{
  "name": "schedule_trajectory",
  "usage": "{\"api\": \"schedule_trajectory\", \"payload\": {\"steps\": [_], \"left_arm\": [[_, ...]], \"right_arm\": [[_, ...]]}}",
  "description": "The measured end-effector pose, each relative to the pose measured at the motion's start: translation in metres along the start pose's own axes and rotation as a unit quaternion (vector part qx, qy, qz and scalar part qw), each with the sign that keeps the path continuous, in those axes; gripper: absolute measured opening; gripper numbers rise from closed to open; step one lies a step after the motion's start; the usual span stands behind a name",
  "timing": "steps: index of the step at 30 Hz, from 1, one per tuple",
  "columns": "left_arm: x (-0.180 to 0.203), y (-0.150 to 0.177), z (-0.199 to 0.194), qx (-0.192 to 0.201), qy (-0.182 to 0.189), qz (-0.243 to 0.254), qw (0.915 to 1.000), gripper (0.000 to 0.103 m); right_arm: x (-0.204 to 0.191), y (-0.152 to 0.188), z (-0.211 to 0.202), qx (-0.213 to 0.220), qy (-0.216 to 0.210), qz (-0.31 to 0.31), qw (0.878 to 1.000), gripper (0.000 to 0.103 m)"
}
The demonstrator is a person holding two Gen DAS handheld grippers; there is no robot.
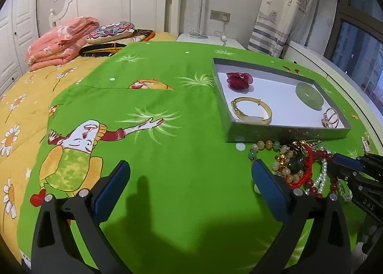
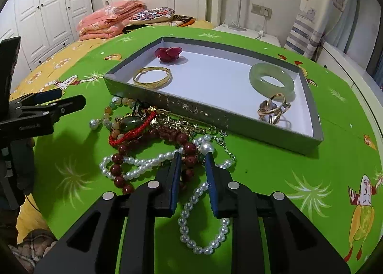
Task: Organize jewelry
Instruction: 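Grasp the red bead bracelet with the right tool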
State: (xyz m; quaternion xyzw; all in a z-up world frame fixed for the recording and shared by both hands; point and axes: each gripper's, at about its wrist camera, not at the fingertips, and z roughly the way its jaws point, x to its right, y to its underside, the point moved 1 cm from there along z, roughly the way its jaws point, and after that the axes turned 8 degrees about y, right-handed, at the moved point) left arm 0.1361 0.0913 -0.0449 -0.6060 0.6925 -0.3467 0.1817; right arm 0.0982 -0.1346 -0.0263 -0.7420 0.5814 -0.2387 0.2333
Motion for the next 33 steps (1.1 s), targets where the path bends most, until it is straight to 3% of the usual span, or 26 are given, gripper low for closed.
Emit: {"api": "schedule_trajectory", "payload": {"steps": [10,18,22,24,26,28,33], "left_arm": [[0.001,0.001,0.004,-0.01,0.007,0.005,0.9999,0.098],[0.015,0.001,-0.002,-0.007,0.004,0.037,0.9993,0.098],[0.038,0.005,-0.011,-0.007,0.048,0.048,0.9977,0.097],[0.058,0.007,-0.014,-0.005,0.065,0.074,0.9952,0.088],[0.078,0.01,-0.011,-0.01,0.076,0.106,0.9914,0.067],[0.091,0.014,-0.006,-0.019,0.082,0.127,0.9884,0.062],[0.111,0.016,0.009,-0.036,0.091,0.156,0.9829,0.034]], "right_arm": [[-0.011,0.004,-0.008,0.029,0.035,-0.031,0.999,0.013],[0.023,0.006,-0.042,0.067,0.045,0.023,0.996,0.013],[0.046,0.012,-0.062,0.084,0.055,0.048,0.994,0.013],[0.053,0.016,-0.065,0.086,0.059,0.057,0.993,0.013],[0.057,0.02,-0.067,0.085,0.058,0.062,0.993,0.013],[0.06,0.022,-0.067,0.086,0.056,0.068,0.992,0.013],[0.069,0.025,-0.078,0.101,0.044,0.086,0.99,0.013]]}}
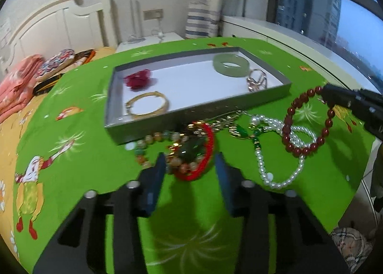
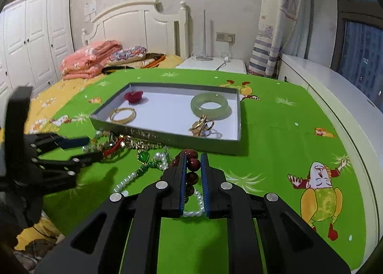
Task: Organize jewelry
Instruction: 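Grasp the red bead bracelet with the right tool, then grasp the green pendant necklace with the left tool while the right tool lifts the bracelet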
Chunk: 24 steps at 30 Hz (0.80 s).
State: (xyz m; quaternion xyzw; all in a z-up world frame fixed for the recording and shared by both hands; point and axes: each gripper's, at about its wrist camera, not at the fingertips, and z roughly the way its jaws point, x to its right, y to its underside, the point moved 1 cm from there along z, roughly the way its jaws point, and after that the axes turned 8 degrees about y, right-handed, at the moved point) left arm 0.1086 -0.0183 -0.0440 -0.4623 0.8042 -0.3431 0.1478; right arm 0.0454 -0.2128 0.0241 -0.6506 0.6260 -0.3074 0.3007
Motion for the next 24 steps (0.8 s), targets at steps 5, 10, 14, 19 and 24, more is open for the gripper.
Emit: {"api": "schedule_trajectory", "payload": {"steps": [5,10,14,19,24], "left_arm": [[0.01,-0.004,0.015,-0.017,-0.006,0.023,0.9996,0.029],[0.019,-0.003,0.022,-0.023,-0.021,0.041,0.9987,0.01],[0.018,-0.009,0.009,-0.006,-0.022,0.042,0.9988,0.006],[0.011,-0.015,-0.02,0.015,-0.033,0.042,0.9985,0.005],[-0.003,-0.021,-0.051,0.036,-0.029,0.033,0.9984,0.001]], "right_arm": [[0.005,-0.001,-0.009,0.012,-0.009,0.008,1.0,0.013],[0.01,0.001,-0.011,0.014,-0.014,0.016,1.0,0.013],[0.01,0.002,-0.014,0.018,-0.019,0.017,1.0,0.013],[0.009,-0.002,-0.03,0.037,-0.029,0.013,0.999,0.013],[0.006,-0.008,-0.043,0.055,-0.035,0.011,0.998,0.013]]}}
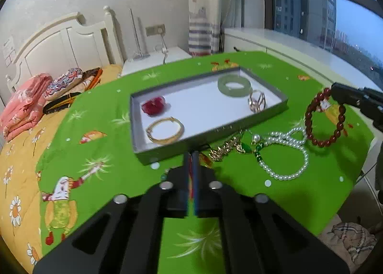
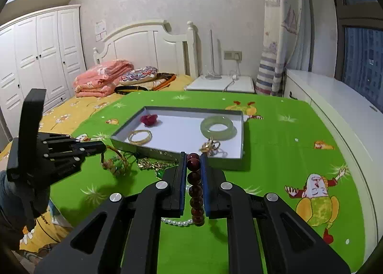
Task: Organize jewelry
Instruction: 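Grasp the green pendant necklace with the left tool while the right tool lifts the bracelet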
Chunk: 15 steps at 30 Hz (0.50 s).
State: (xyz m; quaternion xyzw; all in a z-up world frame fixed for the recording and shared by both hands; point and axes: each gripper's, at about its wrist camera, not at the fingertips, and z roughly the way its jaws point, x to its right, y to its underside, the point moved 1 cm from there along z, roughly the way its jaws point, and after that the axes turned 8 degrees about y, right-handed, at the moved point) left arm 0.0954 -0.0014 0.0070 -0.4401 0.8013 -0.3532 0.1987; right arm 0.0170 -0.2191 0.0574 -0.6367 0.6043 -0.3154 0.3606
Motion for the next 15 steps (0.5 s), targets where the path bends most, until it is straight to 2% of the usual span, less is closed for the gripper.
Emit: {"api": "schedule_trajectory", "payload": {"steps": [4,6,10,12,13,15], "left_arm": [[-0.009,-0.002,-0.027,0.026,0.011,-0.014,0.9995,0.001],[-0.013,0.0,-0.033,0.029,0.002,-0.015,0.9995,0.001],[-0.012,0.013,-0.024,0.004,0.011,-0.014,0.9998,0.002],[-0.004,0.024,-0.016,-0.014,0.027,-0.01,0.9995,0.01],[0.001,0.03,-0.011,-0.023,0.034,-0.007,0.9991,0.018],[0.015,0.042,0.003,-0.044,0.043,0.007,0.9981,0.021]], "right_arm": [[-0.002,-0.002,-0.004,0.004,0.001,-0.003,1.0,0.013],[-0.003,-0.003,-0.005,0.005,0.002,-0.005,1.0,0.013],[-0.003,-0.003,-0.005,0.004,0.003,-0.005,1.0,0.013],[-0.003,-0.002,-0.004,0.001,0.004,-0.004,1.0,0.013],[-0.003,-0.002,-0.004,-0.001,0.004,-0.003,1.0,0.013],[-0.002,0.0,-0.001,-0.005,0.005,-0.003,1.0,0.013]]}}
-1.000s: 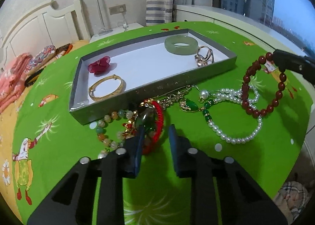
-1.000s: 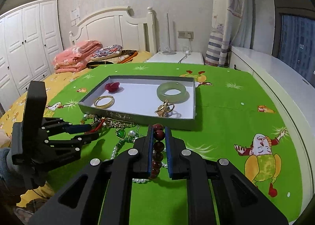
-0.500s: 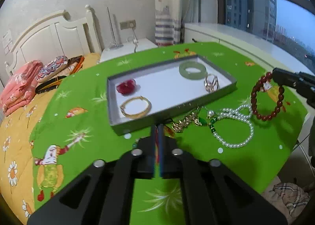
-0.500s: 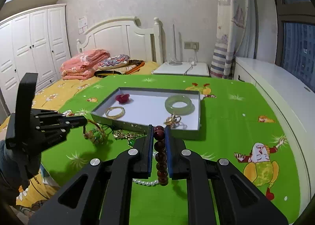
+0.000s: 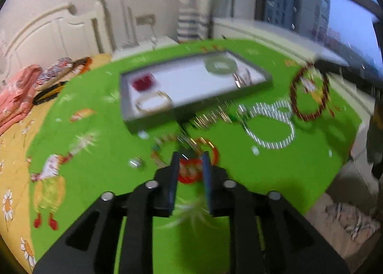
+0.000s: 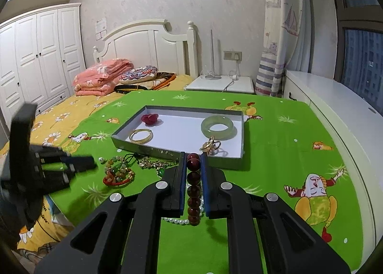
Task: Organize jewelry
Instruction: 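Grasp the green pendant necklace with the left tool while the right tool lifts the bracelet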
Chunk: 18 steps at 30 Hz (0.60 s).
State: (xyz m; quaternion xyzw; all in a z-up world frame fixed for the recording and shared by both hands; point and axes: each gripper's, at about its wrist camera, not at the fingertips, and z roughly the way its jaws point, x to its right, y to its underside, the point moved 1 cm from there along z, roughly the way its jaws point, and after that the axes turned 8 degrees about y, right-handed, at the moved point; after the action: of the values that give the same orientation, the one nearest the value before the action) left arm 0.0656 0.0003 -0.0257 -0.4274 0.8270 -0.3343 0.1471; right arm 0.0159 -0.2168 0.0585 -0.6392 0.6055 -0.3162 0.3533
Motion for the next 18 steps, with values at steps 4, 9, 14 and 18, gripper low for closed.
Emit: {"api": "schedule_trajectory", "payload": {"steps": [4,9,14,18], "left_arm": [[0.006,0.007,0.023,-0.022,0.005,-0.004,0.9997,0.028],[-0.015,-0.012,0.027,-0.013,0.002,-0.042,0.999,0.032],[-0.036,-0.039,0.057,-0.035,0.0,-0.055,0.9979,0.044],[-0.04,-0.051,0.08,-0.057,0.005,-0.044,0.9974,0.021]], "right_arm": [[0.0,0.003,0.004,-0.007,-0.002,-0.002,1.0,0.013],[0.0,0.006,0.007,-0.012,-0.004,0.0,1.0,0.013],[-0.001,0.009,0.013,-0.02,-0.009,0.003,1.0,0.013],[-0.001,0.01,0.013,-0.021,-0.009,0.002,1.0,0.013]]}}
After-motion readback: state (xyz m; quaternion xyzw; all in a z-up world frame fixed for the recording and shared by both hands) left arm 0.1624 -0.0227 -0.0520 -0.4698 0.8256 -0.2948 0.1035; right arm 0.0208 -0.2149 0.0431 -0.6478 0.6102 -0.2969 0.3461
